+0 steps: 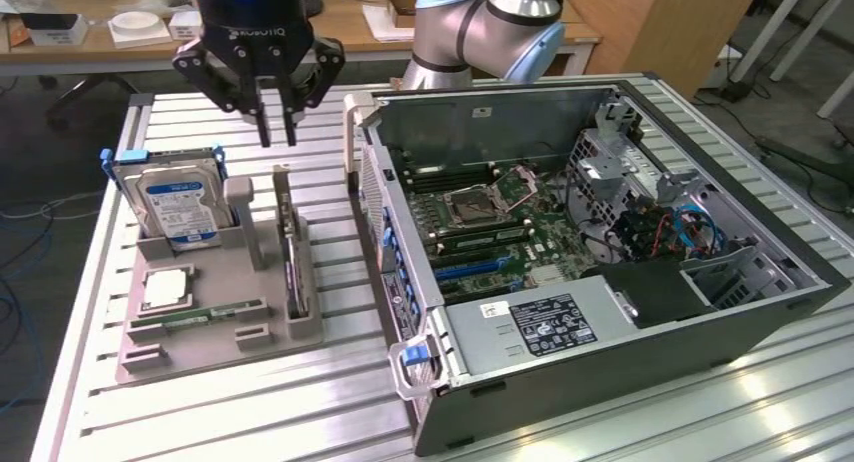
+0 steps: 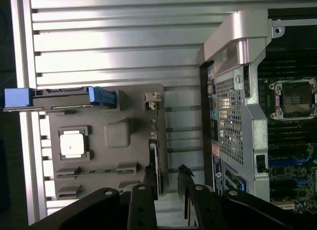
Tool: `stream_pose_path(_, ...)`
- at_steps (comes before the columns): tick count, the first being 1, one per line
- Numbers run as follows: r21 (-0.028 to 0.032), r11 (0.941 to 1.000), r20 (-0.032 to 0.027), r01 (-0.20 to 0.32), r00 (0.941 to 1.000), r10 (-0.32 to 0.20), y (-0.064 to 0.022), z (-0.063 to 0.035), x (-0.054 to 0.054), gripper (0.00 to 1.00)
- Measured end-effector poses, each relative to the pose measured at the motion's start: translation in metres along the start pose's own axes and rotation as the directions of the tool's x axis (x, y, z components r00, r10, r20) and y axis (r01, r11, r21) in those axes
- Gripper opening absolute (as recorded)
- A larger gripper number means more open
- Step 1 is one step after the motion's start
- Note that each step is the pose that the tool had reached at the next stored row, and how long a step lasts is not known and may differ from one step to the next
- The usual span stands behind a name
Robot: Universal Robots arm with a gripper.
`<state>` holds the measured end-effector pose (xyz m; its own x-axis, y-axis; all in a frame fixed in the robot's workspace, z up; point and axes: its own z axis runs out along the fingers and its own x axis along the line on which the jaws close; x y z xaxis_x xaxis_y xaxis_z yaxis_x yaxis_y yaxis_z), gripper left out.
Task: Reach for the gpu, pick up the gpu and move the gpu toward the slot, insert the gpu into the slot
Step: 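Pick up the gpu and move the gpu toward the slot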
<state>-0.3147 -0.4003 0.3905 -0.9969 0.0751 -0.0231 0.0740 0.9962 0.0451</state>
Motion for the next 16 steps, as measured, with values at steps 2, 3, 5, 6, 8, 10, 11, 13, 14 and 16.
stream_pose_path(2, 0.0000, 1.0000, 0.0000, 0.000, 1.0000, 0.000, -0.0008, 0.0000, 0.0000, 0.36)
stream_pose_path(3, 0.0000, 1.0000, 0.0000, 0.001, 1.0000, -0.001, -0.0008, 0.0000, 0.0000, 0.42)
stream_pose_path(5, 0.0000, 1.0000, -0.0001, 0.002, 1.0000, -0.002, -0.0012, -0.0001, 0.0001, 0.48)
stream_pose_path(6, -0.0004, 1.0000, -0.0004, 0.009, 1.0000, -0.009, -0.0012, -0.0001, 0.0000, 0.48)
stream_pose_path(8, -0.0011, 0.9996, -0.0013, 0.027, 0.9996, -0.027, -0.0012, 0.0000, 0.0001, 0.48)
stream_pose_path(10, -0.0015, 0.9989, -0.0022, 0.047, 0.9989, -0.047, -0.0014, 0.0001, 0.0001, 0.48)
stream_pose_path(11, -0.0020, 0.9985, -0.0022, 0.054, 0.9985, -0.054, -0.0018, 0.0004, -0.0001, 0.48)
stream_pose_path(13, -0.0021, 0.9980, -0.0029, 0.063, 0.9980, -0.063, -0.0032, 0.0005, 0.0000, 0.48)
stream_pose_path(14, -0.0021, 0.9978, -0.0029, 0.066, 0.9978, -0.066, -0.0039, 0.0007, 0.0000, 0.48)
stream_pose_path(16, -0.0022, 0.9976, -0.0031, 0.069, 0.9976, -0.069, -0.0053, 0.0012, 0.0001, 0.48)
